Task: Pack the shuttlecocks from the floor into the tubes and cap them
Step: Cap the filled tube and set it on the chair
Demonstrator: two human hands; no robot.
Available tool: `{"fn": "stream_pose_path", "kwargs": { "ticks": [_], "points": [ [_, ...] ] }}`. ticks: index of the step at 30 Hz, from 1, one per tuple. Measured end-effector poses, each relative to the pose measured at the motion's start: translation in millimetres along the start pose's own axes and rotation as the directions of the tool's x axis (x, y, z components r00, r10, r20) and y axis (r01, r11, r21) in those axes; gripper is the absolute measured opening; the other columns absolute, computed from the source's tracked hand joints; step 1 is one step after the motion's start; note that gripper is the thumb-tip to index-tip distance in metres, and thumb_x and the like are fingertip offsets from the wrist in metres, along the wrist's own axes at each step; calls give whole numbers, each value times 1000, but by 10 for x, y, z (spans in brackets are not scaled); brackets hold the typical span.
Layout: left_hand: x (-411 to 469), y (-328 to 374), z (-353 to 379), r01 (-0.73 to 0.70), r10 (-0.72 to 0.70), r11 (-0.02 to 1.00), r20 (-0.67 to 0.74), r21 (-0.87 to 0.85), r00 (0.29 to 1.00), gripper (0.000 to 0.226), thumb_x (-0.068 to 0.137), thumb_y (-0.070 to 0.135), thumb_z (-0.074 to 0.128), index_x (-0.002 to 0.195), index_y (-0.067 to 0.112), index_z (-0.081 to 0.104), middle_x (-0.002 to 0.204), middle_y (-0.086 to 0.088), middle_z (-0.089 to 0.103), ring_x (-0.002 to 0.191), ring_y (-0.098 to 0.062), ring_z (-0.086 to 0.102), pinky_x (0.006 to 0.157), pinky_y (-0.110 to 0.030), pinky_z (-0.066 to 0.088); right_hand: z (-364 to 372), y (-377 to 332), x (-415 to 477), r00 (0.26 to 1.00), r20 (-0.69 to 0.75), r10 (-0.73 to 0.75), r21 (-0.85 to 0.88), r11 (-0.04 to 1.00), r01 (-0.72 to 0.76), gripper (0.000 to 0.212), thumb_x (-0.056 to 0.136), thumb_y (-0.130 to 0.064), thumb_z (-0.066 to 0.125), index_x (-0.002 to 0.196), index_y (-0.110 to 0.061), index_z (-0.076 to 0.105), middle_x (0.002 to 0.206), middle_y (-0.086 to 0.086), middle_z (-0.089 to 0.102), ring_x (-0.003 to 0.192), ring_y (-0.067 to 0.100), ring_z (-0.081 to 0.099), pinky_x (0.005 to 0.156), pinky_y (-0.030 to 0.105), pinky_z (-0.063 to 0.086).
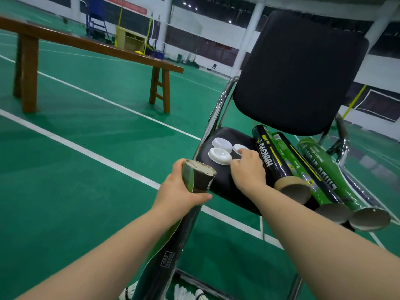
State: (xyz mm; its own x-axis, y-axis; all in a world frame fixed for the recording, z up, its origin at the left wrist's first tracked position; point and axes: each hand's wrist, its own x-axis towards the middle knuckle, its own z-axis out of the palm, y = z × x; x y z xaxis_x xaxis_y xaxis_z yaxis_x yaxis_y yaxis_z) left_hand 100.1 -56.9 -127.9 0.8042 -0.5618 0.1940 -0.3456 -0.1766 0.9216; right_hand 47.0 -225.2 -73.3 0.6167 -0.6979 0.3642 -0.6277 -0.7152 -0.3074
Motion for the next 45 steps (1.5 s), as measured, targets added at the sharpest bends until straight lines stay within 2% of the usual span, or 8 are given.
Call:
{"fn": "stream_pose_path", "kwargs": {
  "ticks": [6,8,11,20,27,31,37,45],
  "points": [
    [4,-71,-79,5,-5,1000,6,-13,1000,91,62,34,83,134,32,27,116,1,56,103,-19,54,90,-29,44,99,-20,368,993,69,93,-6,996,-93,34,89,-10,44,118,-22,57,117,9,58,111,32,54,77,31,38],
    [15,-89,-89,6,-5,1000,7,-7,1000,92,62,35,83,134,32,26,117,1,55,103,-18,53,89,-28,43,116,16,479,970,153,190,-25,982,-188,45,88,-8,47,133,-17,48,131,12,52,117,32,50,87,32,40],
    [43,-94,-77,-9,9,1000,13,3,1000,93,63,36,82,135,33,24,118,2,54,103,-17,52,87,-24,41,112,59,603,951,232,205,-129,975,-179,50,90,-13,45,140,-11,38,142,17,41,127,35,43,102,36,35],
    [148,-39,45,-5,5,1000,23,23,1000,95,63,36,83,136,32,23,118,0,55,105,-21,53,88,-27,41,163,70,752,938,298,179,-171,977,-132,54,94,-16,34,147,-14,21,149,19,22,133,39,30,107,41,27],
    [204,-32,188,-25,25,1000,24,17,999,93,62,34,83,135,32,25,118,1,55,102,-20,52,80,-26,38,149,108,804,892,424,154,-132,985,-107,58,95,-24,29,149,-32,11,158,9,-8,143,37,6,116,50,6],
    [208,-48,197,-36,36,999,2,14,999,92,62,32,84,134,32,28,117,2,56,100,-18,51,79,-23,36,177,113,821,870,483,94,-147,989,-26,51,96,-24,27,147,-25,26,157,10,9,144,34,3,114,51,4],
    [200,-43,192,-36,36,999,-3,9,999,90,63,30,83,134,32,28,113,5,55,97,-16,50,79,-24,35,208,116,800,896,432,99,-174,984,-25,50,91,-31,31,140,-26,40,147,15,34,133,37,31,111,49,24],
    [175,-12,159,-24,24,1000,5,2,1000,87,64,28,83,132,32,29,108,7,53,94,-16,49,76,-23,34,199,95,719,972,192,138,-154,982,-109,47,87,-24,36,134,-28,38,135,14,38,120,43,38,100,47,32]
  ]
}}
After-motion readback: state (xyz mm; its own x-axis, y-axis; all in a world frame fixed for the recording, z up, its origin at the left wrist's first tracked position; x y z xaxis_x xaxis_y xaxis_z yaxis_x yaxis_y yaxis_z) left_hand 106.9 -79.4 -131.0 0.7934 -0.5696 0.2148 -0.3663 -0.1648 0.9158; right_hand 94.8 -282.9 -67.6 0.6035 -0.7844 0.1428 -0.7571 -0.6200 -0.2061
